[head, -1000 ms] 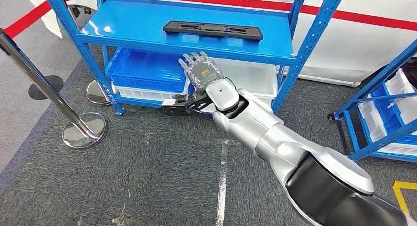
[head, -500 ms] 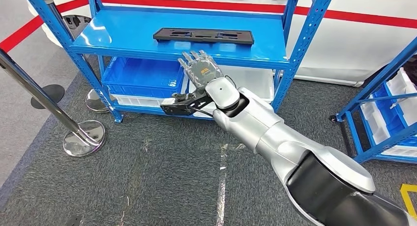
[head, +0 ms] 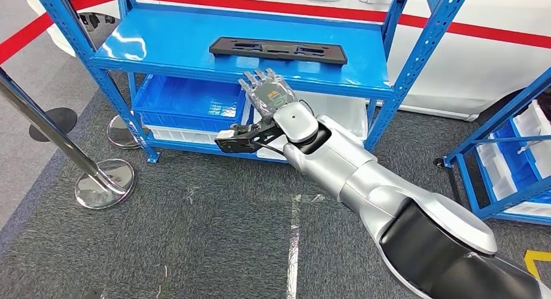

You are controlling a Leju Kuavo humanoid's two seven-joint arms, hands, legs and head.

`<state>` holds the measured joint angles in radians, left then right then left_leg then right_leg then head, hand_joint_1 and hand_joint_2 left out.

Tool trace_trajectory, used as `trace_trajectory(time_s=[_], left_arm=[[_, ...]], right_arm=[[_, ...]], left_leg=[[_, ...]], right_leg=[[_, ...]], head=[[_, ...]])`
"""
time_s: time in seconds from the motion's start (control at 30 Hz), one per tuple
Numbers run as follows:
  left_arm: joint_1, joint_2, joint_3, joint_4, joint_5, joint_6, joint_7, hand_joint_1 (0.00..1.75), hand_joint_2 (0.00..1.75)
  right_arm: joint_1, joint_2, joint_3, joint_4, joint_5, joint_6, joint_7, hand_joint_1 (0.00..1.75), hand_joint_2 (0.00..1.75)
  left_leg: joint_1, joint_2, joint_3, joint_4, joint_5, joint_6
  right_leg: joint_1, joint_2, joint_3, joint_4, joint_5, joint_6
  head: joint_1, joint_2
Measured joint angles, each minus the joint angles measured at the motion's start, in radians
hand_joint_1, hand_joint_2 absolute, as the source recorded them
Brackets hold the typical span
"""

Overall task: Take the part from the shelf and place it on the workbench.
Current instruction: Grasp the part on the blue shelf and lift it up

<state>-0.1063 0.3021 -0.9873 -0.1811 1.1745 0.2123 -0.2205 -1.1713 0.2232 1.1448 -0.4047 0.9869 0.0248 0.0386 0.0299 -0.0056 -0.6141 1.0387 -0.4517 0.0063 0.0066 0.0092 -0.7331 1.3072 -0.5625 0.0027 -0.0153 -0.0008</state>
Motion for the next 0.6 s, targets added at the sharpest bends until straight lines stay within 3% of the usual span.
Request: trace_trajectory(time_s=[0.03,0.07,0.13,0.17,0.2,0.27,0.37,0.4,0.5,0.53,0.6], left_arm=[[0.000,0.000,0.000,0.001,0.001,0.001,0.002,0.00,0.00],[0.001,0.000,0.000,0.001,0.001,0.001,0.003,0.00,0.00],[0.001,0.000,0.000,0.001,0.001,0.001,0.004,0.00,0.00],[0.000,-0.001,0.000,0.001,0.001,0.001,0.004,0.00,0.00],[-0.001,-0.001,0.000,0.001,0.001,0.001,0.003,0.00,0.00],[-0.003,-0.001,0.000,0.001,0.001,0.001,0.001,0.00,0.00],[-0.002,0.001,0.000,0.001,0.002,0.002,-0.004,0.00,0.00],[-0.003,0.002,0.000,0.001,0.002,0.002,-0.005,0.00,0.00],[-0.003,0.005,0.000,0.001,0.003,0.003,-0.006,0.00,0.00],[-0.002,0.005,0.000,0.001,0.003,0.003,-0.006,0.00,0.00],[0.000,0.005,0.000,0.001,0.003,0.003,-0.006,0.00,0.00]], right_arm=[[0.001,-0.003,0.000,0.000,-0.001,0.003,0.002,0.00,0.00],[0.002,-0.006,0.000,0.000,-0.003,0.005,0.004,0.00,0.00],[0.000,-0.010,0.000,0.000,-0.006,0.009,0.008,0.00,0.00],[-0.003,-0.012,-0.001,0.000,-0.008,0.010,0.009,0.00,0.00],[-0.006,-0.013,-0.001,0.000,-0.009,0.011,0.009,0.00,0.00],[-0.012,-0.016,-0.002,0.000,-0.011,0.012,0.010,0.00,0.00],[-0.015,-0.022,-0.007,-0.002,-0.015,0.014,0.013,0.00,0.00],[-0.017,-0.023,-0.009,-0.003,-0.016,0.014,0.014,0.00,0.00],[-0.021,-0.025,-0.012,-0.003,-0.017,0.016,0.014,0.00,0.00],[-0.020,-0.026,-0.012,-0.003,-0.018,0.017,0.014,0.00,0.00],[-0.018,-0.028,-0.013,-0.004,-0.019,0.019,0.014,0.00,0.00]], left_leg=[[0.000,-0.001,0.007,0.000,-0.005,0.001],[-0.001,-0.001,0.015,0.000,-0.011,0.000],[-0.001,-0.003,0.033,-0.002,-0.023,-0.003],[-0.003,-0.004,0.040,-0.003,-0.027,-0.006],[-0.004,-0.004,0.043,-0.005,-0.031,-0.011],[-0.005,-0.003,0.044,-0.012,-0.032,-0.022],[-0.004,0.001,0.041,0.004,-0.049,-0.035],[-0.003,0.002,0.023,0.044,-0.068,-0.037],[-0.002,0.003,-0.076,0.220,-0.130,-0.046],[-0.002,0.003,-0.102,0.254,-0.133,-0.048],[0.000,0.003,-0.112,0.233,-0.089,-0.052]], right_leg=[[0.000,0.000,-0.018,0.012,0.015,-0.001],[0.000,0.000,-0.018,-0.014,0.049,-0.005],[0.006,0.001,0.024,-0.140,0.136,-0.019],[0.009,0.001,0.048,-0.199,0.163,-0.028],[0.013,0.001,0.067,-0.241,0.173,-0.035],[0.018,0.001,0.082,-0.269,0.164,-0.042],[0.006,0.000,0.108,-0.302,0.165,-0.048],[0.002,-0.001,0.118,-0.311,0.165,-0.051],[0.003,-0.001,0.129,-0.312,0.156,-0.057],[0.003,0.000,0.131,-0.310,0.153,-0.058],[0.002,0.001,0.135,-0.303,0.144,-0.055]], head=[[0.000,0.000],[0.000,0.000],[0.000,0.000],[-0.002,0.000],[-0.002,0.000],[-0.003,0.000],[-0.002,0.000],[-0.003,0.000],[-0.003,0.000],[-0.003,0.000],[-0.004,0.000]])
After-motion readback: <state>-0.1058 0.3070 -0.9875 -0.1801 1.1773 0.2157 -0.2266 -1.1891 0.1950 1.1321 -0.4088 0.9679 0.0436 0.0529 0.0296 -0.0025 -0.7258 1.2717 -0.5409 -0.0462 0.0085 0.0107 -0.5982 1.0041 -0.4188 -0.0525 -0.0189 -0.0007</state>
